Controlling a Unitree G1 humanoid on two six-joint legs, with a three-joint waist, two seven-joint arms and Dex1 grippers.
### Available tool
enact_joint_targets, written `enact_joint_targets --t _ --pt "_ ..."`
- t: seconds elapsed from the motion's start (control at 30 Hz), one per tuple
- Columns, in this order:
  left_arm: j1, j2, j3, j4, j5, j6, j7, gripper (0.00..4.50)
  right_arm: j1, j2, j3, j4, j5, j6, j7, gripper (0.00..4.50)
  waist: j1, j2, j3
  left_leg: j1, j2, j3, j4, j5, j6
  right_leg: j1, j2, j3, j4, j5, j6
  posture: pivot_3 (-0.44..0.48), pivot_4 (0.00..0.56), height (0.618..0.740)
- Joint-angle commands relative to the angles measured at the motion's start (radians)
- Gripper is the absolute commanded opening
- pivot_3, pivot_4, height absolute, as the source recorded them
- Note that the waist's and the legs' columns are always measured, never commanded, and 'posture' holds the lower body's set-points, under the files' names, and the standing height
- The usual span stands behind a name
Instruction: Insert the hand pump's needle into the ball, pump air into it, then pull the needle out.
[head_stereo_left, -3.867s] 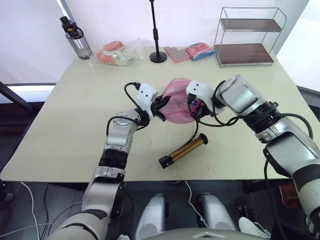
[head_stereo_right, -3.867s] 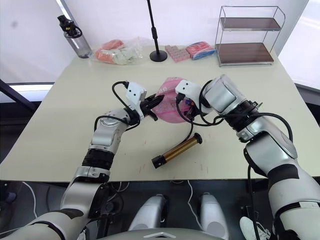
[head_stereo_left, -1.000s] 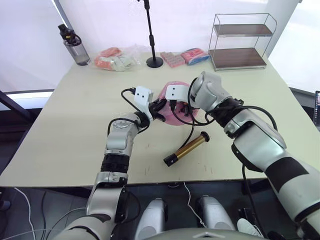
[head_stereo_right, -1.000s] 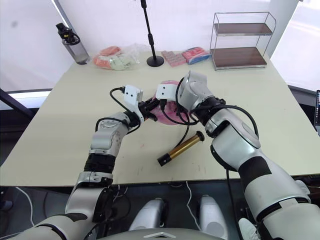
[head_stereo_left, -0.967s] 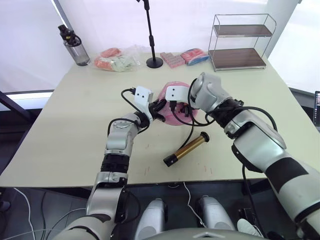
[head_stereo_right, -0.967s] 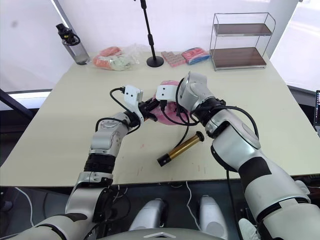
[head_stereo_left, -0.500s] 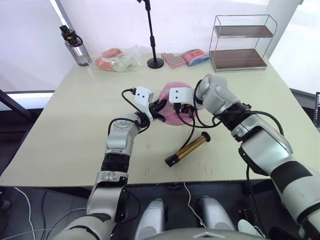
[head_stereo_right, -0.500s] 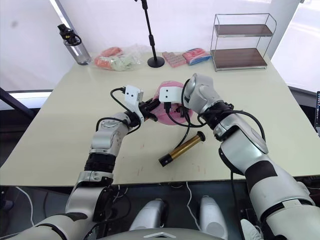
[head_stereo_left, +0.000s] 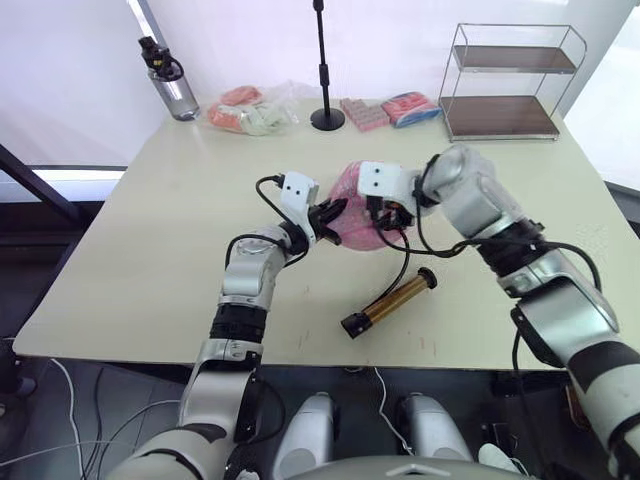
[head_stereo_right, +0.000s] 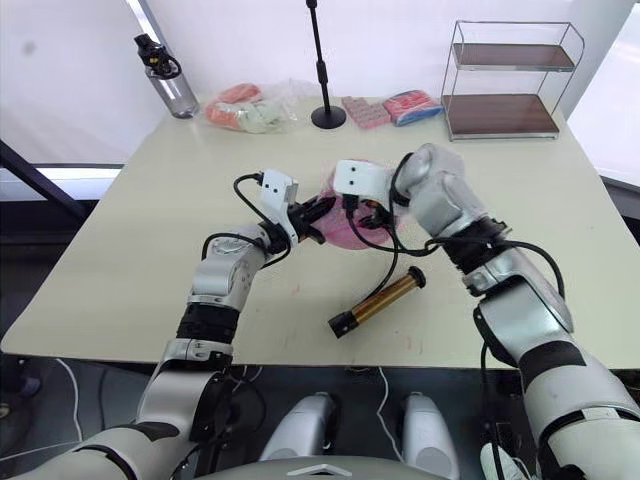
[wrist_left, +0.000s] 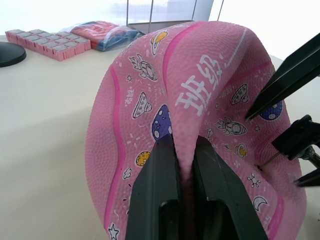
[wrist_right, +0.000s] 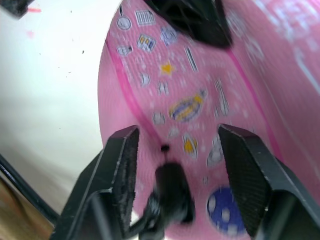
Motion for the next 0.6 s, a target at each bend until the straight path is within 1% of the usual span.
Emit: enact_joint_targets --t 0.03,0.23,0.33,0.5,0.6 --pt "0.034 -0.013 -0.066 0.064 0.017 0.035 -0.025 0.0 0.007 -0.038 -0.076 -0.104 0.073 0.014 0.021 2.59 -0.001 0.001 0.001 0.0 -0.001 0.0 -0.001 0.0 0.0 0.0 -0.001 0.0 0.0 0.0 0.0 0.0 0.15 0.731" --pt "0.021 -0.012 -0.065 0.085 0.018 0.024 -0.029 0.0 0.088 -0.103 -0.206 -0.201 0.227 0.056 0.043 2.59 0.003 0.002 0.001 -0.002 -0.003 -0.004 -0.002 0.0 0.0 0.0 -0.003 -0.005 -0.001 -0.003 0.005 0.0 0.15 0.731" --pt "0.019 -0.012 -0.067 0.089 0.019 0.018 -0.031 0.0 0.139 -0.132 -0.252 -0.211 0.281 0.047 0.029 2.59 0.003 0.002 0.001 -0.002 -0.003 -0.004 -0.001 0.0 0.0 0.001 -0.004 -0.004 -0.001 -0.003 0.005 0.0 0.15 0.731" --pt "0.016 -0.008 -0.068 0.096 0.019 0.013 -0.034 0.0 0.188 -0.162 -0.267 -0.202 0.325 0.015 0.013 2.59 0.002 0.002 0.001 -0.002 -0.003 -0.005 -0.001 0.0 0.0 0.001 -0.004 -0.005 -0.001 -0.003 0.005 0.0 0.15 0.731" --pt "0.017 -0.005 -0.07 0.093 0.019 0.014 -0.038 0.0 0.202 -0.155 -0.282 -0.166 0.352 0.032 -0.015 2.59 0.002 0.002 0.001 -0.002 -0.003 -0.005 -0.001 0.0 0.0 0.001 -0.004 -0.006 -0.001 -0.003 0.005 0.0 0.15 0.731"
